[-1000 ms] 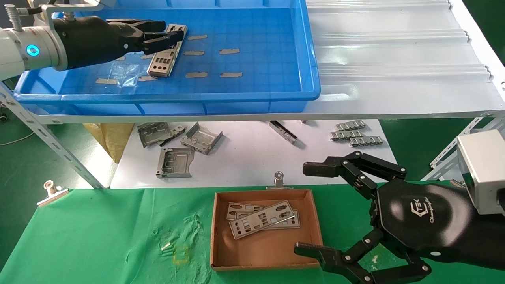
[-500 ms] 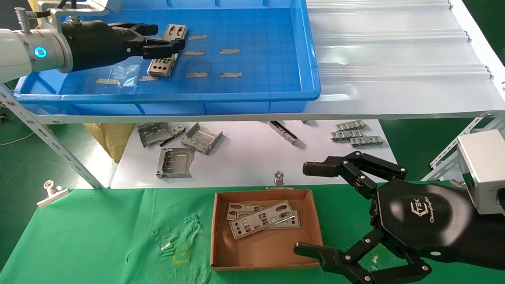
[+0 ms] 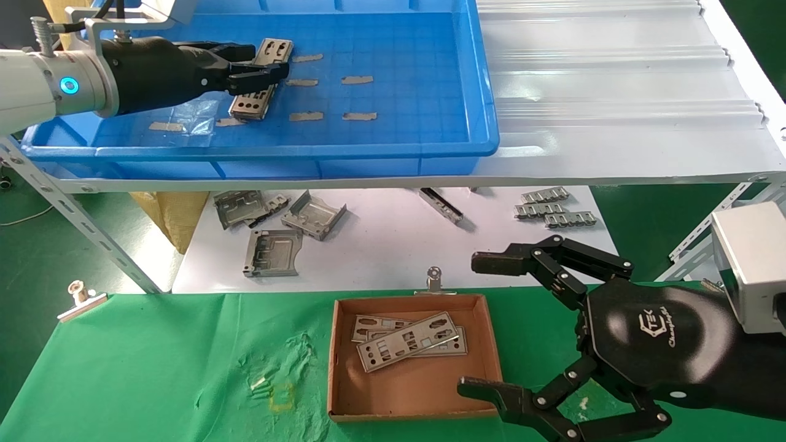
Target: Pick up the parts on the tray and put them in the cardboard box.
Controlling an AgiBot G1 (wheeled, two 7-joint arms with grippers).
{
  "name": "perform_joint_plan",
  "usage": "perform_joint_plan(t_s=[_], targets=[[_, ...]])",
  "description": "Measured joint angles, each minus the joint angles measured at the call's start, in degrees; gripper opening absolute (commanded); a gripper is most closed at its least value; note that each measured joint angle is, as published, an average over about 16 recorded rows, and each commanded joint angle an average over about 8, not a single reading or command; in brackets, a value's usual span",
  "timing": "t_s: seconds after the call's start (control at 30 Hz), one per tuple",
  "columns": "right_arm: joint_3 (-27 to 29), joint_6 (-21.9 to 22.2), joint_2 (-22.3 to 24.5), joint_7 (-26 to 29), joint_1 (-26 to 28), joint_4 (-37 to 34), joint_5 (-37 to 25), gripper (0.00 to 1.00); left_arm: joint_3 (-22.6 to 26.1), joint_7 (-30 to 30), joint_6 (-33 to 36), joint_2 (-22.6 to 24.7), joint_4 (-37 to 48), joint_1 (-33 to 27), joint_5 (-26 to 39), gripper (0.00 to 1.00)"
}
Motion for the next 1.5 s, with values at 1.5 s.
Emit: perform_joint_plan(t_s=[1.5], targets=[[-0.01, 0.0, 0.0, 0.0, 0.0, 0.0, 0.0, 1.0, -0.43, 7.24, 35.21, -8.51, -19.62, 4.48, -10.17, 0.0]])
